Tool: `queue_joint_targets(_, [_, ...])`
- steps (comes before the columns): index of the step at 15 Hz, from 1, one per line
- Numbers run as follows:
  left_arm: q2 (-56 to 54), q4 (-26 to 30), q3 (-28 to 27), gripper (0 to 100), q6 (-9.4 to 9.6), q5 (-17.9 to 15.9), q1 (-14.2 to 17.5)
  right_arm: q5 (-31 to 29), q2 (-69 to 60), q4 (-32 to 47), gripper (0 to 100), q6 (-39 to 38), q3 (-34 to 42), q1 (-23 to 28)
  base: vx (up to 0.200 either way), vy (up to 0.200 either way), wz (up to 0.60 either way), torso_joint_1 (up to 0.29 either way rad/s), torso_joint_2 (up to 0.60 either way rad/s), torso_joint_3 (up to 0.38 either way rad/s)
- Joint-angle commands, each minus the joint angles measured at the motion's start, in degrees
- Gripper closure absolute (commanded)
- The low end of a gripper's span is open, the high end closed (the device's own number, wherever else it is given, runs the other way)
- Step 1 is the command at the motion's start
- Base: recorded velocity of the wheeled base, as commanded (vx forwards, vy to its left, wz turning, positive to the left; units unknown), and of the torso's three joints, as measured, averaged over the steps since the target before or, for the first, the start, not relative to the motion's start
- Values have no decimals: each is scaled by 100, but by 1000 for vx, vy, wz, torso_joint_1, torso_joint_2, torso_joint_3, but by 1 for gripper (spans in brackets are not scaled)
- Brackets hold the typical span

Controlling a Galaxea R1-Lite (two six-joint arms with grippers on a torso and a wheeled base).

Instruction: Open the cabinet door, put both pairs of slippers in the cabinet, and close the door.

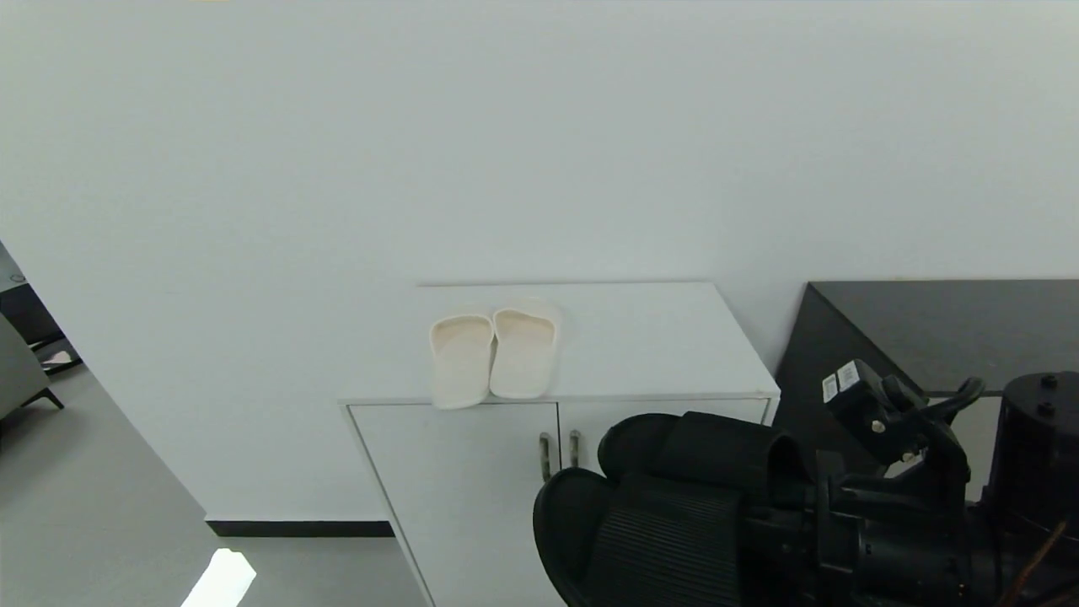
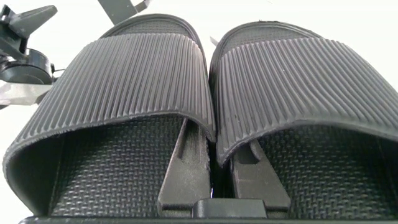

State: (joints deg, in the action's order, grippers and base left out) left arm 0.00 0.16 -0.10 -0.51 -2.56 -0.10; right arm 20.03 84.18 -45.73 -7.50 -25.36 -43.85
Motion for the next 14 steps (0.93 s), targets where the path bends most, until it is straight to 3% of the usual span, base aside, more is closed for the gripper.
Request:
queue_joint_targets(1, [9,-7,1,100,-2,1,1,1,11,2,100,29,4,-1,0,-200,0,7,-2,2])
queue_joint_targets(2, [9,2,1,100,-2,1,1,1,11,2,100,47,13,-1,0,-200,0,-2,7,2])
queue_joint_targets(14, [9,2,1,100,-10,10,1,27,20,2,100,143,110,17,0,0,0,0,0,0])
